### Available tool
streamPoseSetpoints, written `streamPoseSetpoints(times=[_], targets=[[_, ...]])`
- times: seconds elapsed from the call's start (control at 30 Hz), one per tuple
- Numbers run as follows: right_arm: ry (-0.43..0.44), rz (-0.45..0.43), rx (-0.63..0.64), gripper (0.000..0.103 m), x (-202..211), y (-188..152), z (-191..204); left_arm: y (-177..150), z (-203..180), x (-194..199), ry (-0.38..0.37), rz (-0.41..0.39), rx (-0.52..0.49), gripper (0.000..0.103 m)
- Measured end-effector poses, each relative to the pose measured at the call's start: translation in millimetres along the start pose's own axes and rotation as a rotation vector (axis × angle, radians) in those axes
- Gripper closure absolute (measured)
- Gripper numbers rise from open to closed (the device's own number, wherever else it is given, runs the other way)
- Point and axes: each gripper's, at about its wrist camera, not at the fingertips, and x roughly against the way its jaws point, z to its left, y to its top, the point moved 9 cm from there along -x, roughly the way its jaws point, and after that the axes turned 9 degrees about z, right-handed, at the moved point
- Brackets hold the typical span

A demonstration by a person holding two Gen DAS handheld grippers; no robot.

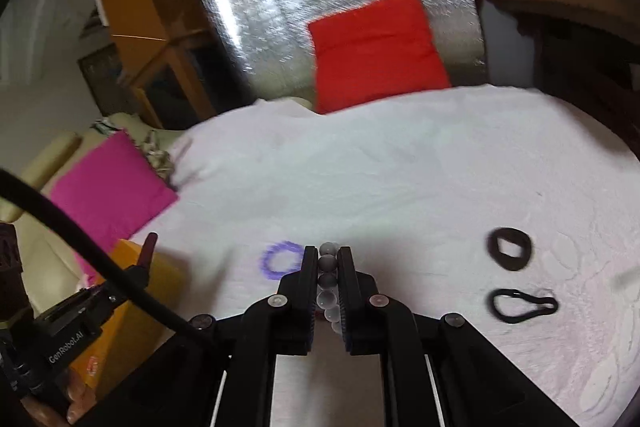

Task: Organize jewelry
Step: 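Carry both bracelets over the orange box and open both grippers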

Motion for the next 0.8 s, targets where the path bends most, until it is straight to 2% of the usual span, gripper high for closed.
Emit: streamPoseSetpoints(times=[0.13, 0.23, 0.33, 0.4, 0.57, 0.7, 0.8], targets=[[0.074, -0.017, 0.032, 0.092, 4, -1, 42, 0, 35, 32, 0.044, -0.056, 0.063, 0.095], [0.123, -0.026, 0.059, 0.092, 4, -3, 76, -1, 67, 52, 0.116, -0.089, 0.112, 0.095], [0.177, -0.013, 0.087, 0.092, -1, -8, 111, -6, 101, 60, 0.179, -0.089, 0.167, 0.095], [0.197, 0.003, 0.114, 0.092, -8, -11, 134, -13, 127, 63, 0.226, -0.063, 0.217, 0.095], [0.275, 0.041, 0.146, 0.092, -25, -14, 193, -34, 178, 57, 0.283, 0.042, 0.334, 0.095], [0.312, 0.091, 0.195, 0.092, -45, -17, 241, -54, 204, 44, 0.273, 0.145, 0.412, 0.095], [0.314, 0.136, 0.223, 0.092, -66, -24, 268, -65, 220, 38, 0.273, 0.187, 0.462, 0.095]])
